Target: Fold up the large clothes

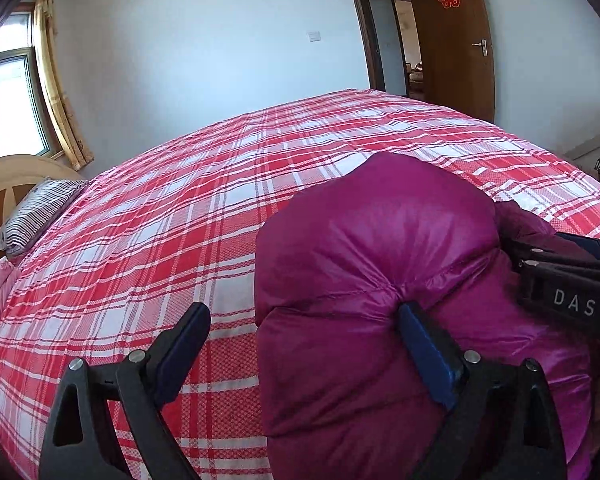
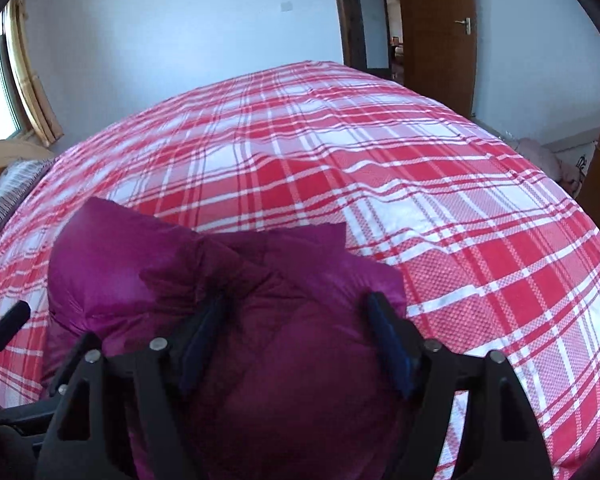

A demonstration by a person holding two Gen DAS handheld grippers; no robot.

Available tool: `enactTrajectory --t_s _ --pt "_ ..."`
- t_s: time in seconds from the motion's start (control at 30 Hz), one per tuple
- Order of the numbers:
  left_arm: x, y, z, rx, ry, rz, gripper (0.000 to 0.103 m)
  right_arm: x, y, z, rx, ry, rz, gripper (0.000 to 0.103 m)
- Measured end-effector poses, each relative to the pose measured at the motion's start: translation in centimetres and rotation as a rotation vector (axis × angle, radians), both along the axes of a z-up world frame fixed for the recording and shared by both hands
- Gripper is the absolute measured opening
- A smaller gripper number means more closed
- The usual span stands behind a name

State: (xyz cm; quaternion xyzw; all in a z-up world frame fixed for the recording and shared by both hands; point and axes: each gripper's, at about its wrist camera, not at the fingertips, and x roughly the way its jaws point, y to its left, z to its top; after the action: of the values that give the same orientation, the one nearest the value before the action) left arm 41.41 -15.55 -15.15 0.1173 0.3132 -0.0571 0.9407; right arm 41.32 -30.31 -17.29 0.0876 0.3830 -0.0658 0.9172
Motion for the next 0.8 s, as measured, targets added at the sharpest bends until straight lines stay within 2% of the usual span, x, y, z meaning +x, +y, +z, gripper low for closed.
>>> enactTrajectory --t_s 0.3,0.8 --pt "0.9 -0.1 -0.8 -0.023 0.046 0.001 0.097 0.2 0.0 -0.9 0.001 0.020 -0.002 0.078" --pt "0.9 -0.4 -1.1 -0.016 0.048 0.002 0.097 0.5 -0.1 -1.5 0.003 0.032 -0.004 0.079"
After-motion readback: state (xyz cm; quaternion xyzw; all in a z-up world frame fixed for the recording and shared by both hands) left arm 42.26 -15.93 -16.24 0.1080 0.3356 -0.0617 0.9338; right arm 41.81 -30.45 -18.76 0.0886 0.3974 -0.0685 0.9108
